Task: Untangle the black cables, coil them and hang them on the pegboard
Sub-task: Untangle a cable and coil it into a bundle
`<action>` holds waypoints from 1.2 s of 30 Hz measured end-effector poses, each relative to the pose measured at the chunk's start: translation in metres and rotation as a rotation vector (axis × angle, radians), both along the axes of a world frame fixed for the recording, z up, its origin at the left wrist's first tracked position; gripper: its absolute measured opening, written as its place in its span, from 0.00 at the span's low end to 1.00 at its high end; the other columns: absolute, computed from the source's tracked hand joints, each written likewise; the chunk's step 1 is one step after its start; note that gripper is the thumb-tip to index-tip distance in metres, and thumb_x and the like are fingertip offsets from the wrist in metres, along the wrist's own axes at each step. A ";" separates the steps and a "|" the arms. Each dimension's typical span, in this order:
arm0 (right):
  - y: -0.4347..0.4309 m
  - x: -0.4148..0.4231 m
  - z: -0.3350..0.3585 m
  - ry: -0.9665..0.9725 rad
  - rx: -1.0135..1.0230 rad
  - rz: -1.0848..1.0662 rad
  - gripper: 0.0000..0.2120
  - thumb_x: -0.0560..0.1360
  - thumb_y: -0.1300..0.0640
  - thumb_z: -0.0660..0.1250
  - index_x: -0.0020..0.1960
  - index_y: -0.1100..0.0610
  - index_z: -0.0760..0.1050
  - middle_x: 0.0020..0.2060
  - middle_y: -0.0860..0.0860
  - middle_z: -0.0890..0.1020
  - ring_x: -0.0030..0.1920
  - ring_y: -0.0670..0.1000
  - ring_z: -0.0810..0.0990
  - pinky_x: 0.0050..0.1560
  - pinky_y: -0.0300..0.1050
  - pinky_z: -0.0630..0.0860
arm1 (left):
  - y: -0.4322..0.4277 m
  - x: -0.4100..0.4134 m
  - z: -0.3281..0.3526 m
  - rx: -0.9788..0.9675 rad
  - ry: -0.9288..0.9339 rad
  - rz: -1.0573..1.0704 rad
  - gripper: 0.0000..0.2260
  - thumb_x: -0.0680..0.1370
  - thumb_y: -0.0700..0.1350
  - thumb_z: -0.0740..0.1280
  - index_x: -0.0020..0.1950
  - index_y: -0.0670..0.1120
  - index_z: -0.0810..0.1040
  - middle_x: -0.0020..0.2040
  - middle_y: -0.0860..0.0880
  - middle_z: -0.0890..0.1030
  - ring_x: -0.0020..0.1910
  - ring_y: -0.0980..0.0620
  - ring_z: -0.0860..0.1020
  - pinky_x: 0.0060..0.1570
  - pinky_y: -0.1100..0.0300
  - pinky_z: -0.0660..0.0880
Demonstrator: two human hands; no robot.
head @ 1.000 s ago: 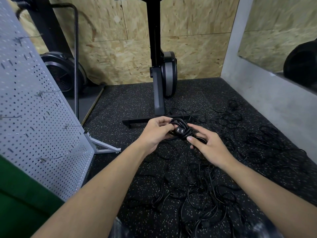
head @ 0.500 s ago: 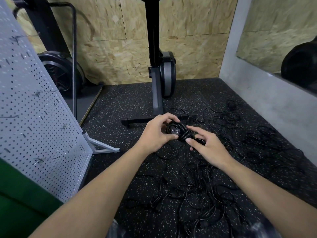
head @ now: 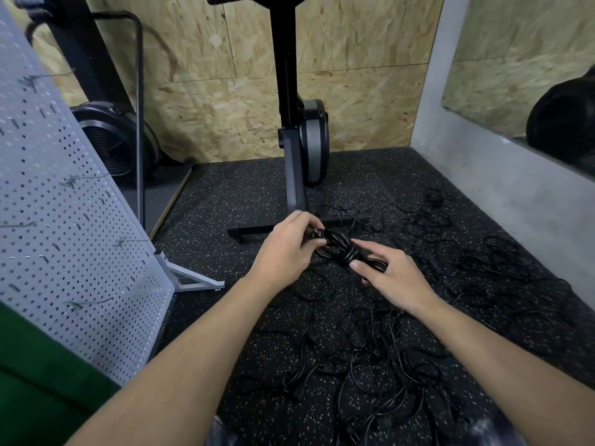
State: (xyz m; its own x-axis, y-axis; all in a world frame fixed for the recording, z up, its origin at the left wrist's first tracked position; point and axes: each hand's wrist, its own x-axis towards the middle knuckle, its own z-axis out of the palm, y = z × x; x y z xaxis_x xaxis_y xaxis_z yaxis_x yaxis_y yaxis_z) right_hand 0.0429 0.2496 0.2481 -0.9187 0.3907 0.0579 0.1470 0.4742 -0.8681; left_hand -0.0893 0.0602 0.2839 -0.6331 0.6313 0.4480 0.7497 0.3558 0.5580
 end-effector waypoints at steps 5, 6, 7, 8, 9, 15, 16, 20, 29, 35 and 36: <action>0.000 -0.004 -0.004 0.030 0.006 0.001 0.21 0.77 0.45 0.74 0.69 0.37 0.77 0.55 0.42 0.85 0.53 0.45 0.85 0.60 0.47 0.77 | -0.007 -0.008 0.003 0.045 -0.225 0.052 0.07 0.81 0.45 0.73 0.56 0.49 0.77 0.49 0.55 0.82 0.49 0.56 0.81 0.51 0.59 0.78; 0.002 -0.003 -0.005 0.020 0.005 -0.003 0.21 0.77 0.45 0.74 0.69 0.38 0.77 0.53 0.42 0.86 0.54 0.45 0.84 0.59 0.46 0.76 | -0.009 -0.008 0.002 0.003 -0.245 0.025 0.07 0.81 0.44 0.73 0.56 0.50 0.77 0.50 0.54 0.82 0.51 0.55 0.81 0.52 0.58 0.79; 0.003 -0.002 -0.006 0.007 0.008 -0.005 0.21 0.76 0.45 0.75 0.68 0.38 0.78 0.53 0.42 0.86 0.56 0.45 0.83 0.59 0.45 0.75 | -0.010 -0.007 0.002 -0.042 -0.255 0.000 0.08 0.80 0.45 0.73 0.56 0.50 0.76 0.52 0.54 0.82 0.52 0.54 0.81 0.52 0.57 0.79; 0.003 -0.002 -0.005 -0.006 0.018 -0.006 0.20 0.76 0.46 0.75 0.67 0.38 0.78 0.54 0.41 0.85 0.57 0.44 0.83 0.59 0.43 0.75 | -0.012 -0.008 0.001 -0.077 -0.269 -0.019 0.10 0.80 0.45 0.73 0.57 0.51 0.76 0.53 0.54 0.81 0.53 0.55 0.81 0.51 0.58 0.79; 0.003 -0.002 -0.004 -0.016 0.032 -0.001 0.20 0.75 0.46 0.76 0.66 0.38 0.79 0.55 0.41 0.85 0.58 0.43 0.82 0.58 0.40 0.74 | -0.013 -0.009 0.001 -0.096 -0.295 -0.034 0.12 0.79 0.47 0.74 0.59 0.52 0.76 0.55 0.55 0.81 0.55 0.55 0.81 0.51 0.59 0.78; -0.005 -0.008 -0.002 -0.051 0.061 0.080 0.21 0.69 0.48 0.82 0.60 0.37 0.81 0.49 0.40 0.87 0.52 0.40 0.83 0.60 0.47 0.78 | -0.021 -0.018 0.002 -0.405 -0.275 -0.190 0.25 0.75 0.51 0.78 0.71 0.63 0.78 0.64 0.58 0.82 0.65 0.58 0.78 0.68 0.59 0.73; -0.007 -0.010 -0.003 -0.053 0.056 0.091 0.22 0.68 0.48 0.83 0.60 0.37 0.81 0.48 0.40 0.87 0.51 0.40 0.84 0.61 0.48 0.78 | -0.022 -0.018 0.001 -0.446 -0.259 -0.181 0.24 0.75 0.50 0.79 0.70 0.62 0.79 0.64 0.58 0.83 0.64 0.58 0.78 0.68 0.59 0.72; -0.013 -0.022 -0.012 -0.024 -0.002 0.137 0.31 0.65 0.44 0.84 0.65 0.38 0.78 0.55 0.40 0.85 0.59 0.41 0.82 0.68 0.50 0.74 | -0.037 -0.021 0.002 -0.523 -0.260 -0.108 0.19 0.73 0.52 0.80 0.63 0.58 0.84 0.56 0.58 0.85 0.52 0.61 0.80 0.60 0.60 0.75; -0.044 -0.053 -0.046 -0.301 0.058 0.324 0.44 0.69 0.47 0.82 0.79 0.45 0.63 0.69 0.47 0.75 0.64 0.48 0.78 0.62 0.46 0.76 | -0.146 -0.066 -0.027 -0.540 -0.542 0.264 0.23 0.72 0.56 0.81 0.63 0.50 0.81 0.57 0.47 0.84 0.57 0.48 0.82 0.63 0.51 0.77; -0.093 -0.094 -0.074 -0.366 0.229 0.521 0.39 0.74 0.49 0.79 0.79 0.46 0.63 0.74 0.48 0.71 0.70 0.49 0.73 0.62 0.40 0.69 | -0.214 -0.081 -0.087 -0.279 -0.793 0.525 0.18 0.74 0.43 0.80 0.61 0.44 0.78 0.55 0.44 0.83 0.52 0.44 0.85 0.48 0.50 0.85; -0.098 -0.102 -0.078 -0.372 0.247 0.527 0.39 0.74 0.49 0.78 0.80 0.46 0.63 0.74 0.49 0.71 0.70 0.50 0.73 0.62 0.40 0.69 | -0.220 -0.084 -0.100 -0.259 -0.805 0.563 0.18 0.74 0.42 0.80 0.61 0.43 0.78 0.53 0.44 0.83 0.50 0.44 0.85 0.47 0.51 0.85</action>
